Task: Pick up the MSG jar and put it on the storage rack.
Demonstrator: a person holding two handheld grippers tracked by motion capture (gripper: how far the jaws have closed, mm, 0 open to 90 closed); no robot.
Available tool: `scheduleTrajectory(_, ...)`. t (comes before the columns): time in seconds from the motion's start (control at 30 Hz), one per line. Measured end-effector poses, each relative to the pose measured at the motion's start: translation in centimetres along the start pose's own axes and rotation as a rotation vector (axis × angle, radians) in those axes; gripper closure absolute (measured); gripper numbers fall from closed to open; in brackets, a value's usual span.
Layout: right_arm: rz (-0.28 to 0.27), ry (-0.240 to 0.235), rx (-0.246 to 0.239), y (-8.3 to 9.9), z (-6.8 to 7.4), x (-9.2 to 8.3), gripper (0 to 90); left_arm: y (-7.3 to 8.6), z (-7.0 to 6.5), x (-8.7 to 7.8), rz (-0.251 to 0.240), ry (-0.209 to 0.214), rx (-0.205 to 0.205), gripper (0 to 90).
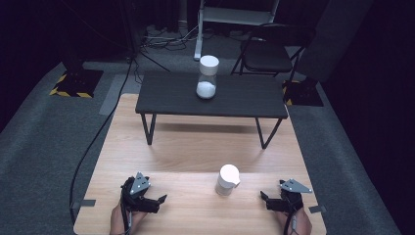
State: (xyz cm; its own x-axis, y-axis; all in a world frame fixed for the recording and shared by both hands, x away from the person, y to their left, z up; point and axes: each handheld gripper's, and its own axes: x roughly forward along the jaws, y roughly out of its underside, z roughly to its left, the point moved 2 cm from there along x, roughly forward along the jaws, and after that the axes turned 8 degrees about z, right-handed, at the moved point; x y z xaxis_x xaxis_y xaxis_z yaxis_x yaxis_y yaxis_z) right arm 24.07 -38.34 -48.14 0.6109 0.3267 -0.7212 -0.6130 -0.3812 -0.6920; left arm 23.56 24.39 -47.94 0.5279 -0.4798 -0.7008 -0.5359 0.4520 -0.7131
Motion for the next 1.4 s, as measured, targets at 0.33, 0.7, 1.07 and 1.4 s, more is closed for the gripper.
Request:
scheduleTrajectory(0.33, 0.016, -0.036, -0.032, -1.5, -0.9, 1.0, 3.8, -1.0, -0.3, 0.9, 0.086, 0.004, 0.062, 2.8)
scheduleTrajectory(0.7, 0.01, -0.047, -0.045, -2.2, -1.2, 1.8, 4.1, -0.4, -0.1, 1.7, 0.04, 0.022, 0.065, 0.9)
scheduleTrajectory(1.07, 0.007, -0.04, -0.036, -2.0, -1.1, 1.7, 4.2, 1.4, -1.8, 3.1, -0.081, -0.052, 0.0, 0.2)
scheduleTrajectory(1.4, 0.007, -0.038, -0.034, -2.0, -1.1, 1.7, 4.2, 0.5, -2.0, 3.8, -0.074, -0.056, -0.018, 0.0)
